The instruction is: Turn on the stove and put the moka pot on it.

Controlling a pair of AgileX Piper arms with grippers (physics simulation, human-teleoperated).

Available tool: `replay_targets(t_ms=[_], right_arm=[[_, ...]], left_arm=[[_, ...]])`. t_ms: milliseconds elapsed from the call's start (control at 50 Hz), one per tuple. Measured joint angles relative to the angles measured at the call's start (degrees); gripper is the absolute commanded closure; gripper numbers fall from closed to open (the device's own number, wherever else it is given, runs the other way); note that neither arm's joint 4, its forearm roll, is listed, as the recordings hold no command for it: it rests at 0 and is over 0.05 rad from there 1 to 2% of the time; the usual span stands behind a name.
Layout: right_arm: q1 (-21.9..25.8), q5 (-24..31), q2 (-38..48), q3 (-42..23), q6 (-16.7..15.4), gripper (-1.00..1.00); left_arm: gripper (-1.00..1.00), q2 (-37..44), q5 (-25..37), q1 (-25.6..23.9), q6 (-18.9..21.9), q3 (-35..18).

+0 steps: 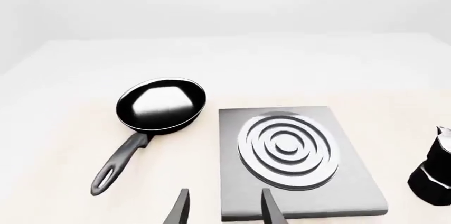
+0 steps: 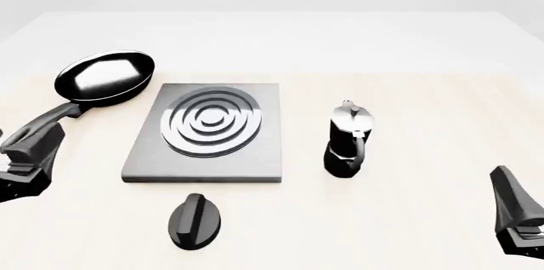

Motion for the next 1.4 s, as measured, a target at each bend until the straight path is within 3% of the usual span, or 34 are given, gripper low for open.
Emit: replay_targets(t_ms=[280,620,1400], right_arm=[[-0.23,-0.04,-0.08,0.0,0.3,-1.0],[-0.31,-0.33,0.25,0.08,0.1,-1.0],[-1.01,-1.18,1.39,0.32,2.22,-1.0]], left_arm=[[-1.0,11.32,8.12,-5.16,-2.27,-8.91],[-1.0,19.42,13.53,-10.47,-4.41,-13.45],[-1.0,33.29,5.55,-19.18,-11.92,-9.47]])
